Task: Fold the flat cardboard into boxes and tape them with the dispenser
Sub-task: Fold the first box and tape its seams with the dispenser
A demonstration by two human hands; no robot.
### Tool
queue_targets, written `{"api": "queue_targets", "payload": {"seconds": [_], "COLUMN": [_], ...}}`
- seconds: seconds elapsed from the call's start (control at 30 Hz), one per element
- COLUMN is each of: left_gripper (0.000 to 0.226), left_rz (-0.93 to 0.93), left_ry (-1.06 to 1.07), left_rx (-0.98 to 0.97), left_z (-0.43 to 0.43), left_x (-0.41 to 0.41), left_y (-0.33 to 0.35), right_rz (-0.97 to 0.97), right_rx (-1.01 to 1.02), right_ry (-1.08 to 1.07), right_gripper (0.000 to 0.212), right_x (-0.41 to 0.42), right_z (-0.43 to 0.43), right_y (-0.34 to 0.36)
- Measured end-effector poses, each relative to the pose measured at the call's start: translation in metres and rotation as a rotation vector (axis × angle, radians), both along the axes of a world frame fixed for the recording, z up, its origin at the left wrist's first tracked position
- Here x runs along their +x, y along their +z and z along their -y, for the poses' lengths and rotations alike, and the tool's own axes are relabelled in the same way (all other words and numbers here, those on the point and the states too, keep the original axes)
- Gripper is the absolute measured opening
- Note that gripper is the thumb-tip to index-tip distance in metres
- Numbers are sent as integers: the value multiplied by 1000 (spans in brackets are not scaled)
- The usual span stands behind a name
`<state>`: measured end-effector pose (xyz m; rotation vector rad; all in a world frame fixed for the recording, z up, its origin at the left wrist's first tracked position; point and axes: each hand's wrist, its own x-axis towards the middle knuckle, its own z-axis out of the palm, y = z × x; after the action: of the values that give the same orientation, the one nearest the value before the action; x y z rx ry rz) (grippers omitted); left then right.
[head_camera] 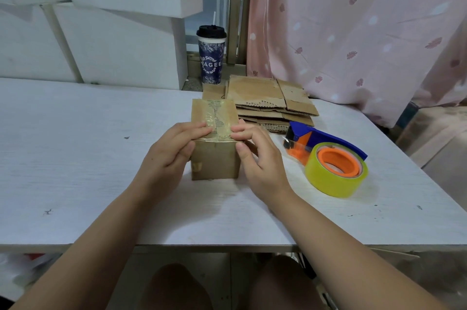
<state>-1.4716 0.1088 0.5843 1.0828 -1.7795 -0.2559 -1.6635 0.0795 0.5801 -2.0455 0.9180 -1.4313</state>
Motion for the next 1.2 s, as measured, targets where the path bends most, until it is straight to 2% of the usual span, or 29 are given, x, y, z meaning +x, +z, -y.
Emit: {"api": "queue_targets", "payload": {"seconds": [0.1, 0.17, 0.23, 0.3, 0.33, 0.4, 0.5, 0.6, 0.67, 0.73, 0.77, 0.83, 0.87, 0.9, 0.97, 1.03, 1.13, 1.2], "left_gripper": [37, 35, 35, 32, 30, 27, 31, 42, 41, 52, 64, 91, 94, 89, 70, 54, 49, 49], "left_rz": [31, 61, 106, 30, -36, -168, -445, -573, -667, -733, -767, -870, -921, -967, -1046, -1067, -896, -732], "left_ry": [35, 80, 136, 125, 101, 108, 204, 245, 204, 188, 196, 211, 202, 177, 72, -37, -99, -57], "left_rx": [-21, -41, -68, 18, 94, 181, 199, 227, 255, 241, 229, 219, 232, 259, 317, 355, 413, 436], "left_z": [-1, -1, -4, -9, -12, -19, -27, -34, -39, -44, -46, -46, -45, -45, -44, -44, -50, -53], "left_x": [-3, -5, -9, -14, -18, -27, -33, -32, -34, -32, -28, -16, -9, -2, 9, 18, 30, 34], "left_y": [0, 2, 3, 3, 3, 4, 9, 13, 17, 21, 24, 24, 25, 25, 21, 12, 2, -2], "right_rz": [173, 275, 298, 277, 240, 175, 8, -42, -105, -276, -396, -633, -721, -782, -841, -743, -251, -46], "right_rx": [189, 396, 632, 697, 665, 582, 434, 387, 297, 121, -11, -297, -413, -484, -495, -362, -60, 49], "right_ry": [70, 107, 171, 289, 307, 279, 170, 136, 71, -12, -34, -33, -30, -23, 15, 83, 51, -41], "right_gripper": [22, 46, 72, 67, 60, 62, 67, 57, 65, 78, 84, 90, 89, 89, 92, 97, 82, 69], "right_x": [-3, -3, -1, 4, 8, 15, 23, 30, 31, 29, 27, 22, 19, 16, 13, 13, 16, 17], "right_z": [-1, 0, -1, -6, -9, -16, -25, -38, -43, -46, -46, -44, -42, -41, -38, -37, -36, -33], "right_y": [4, 6, 7, 7, 7, 8, 14, 26, 31, 35, 37, 38, 37, 35, 31, 27, 22, 19]}}
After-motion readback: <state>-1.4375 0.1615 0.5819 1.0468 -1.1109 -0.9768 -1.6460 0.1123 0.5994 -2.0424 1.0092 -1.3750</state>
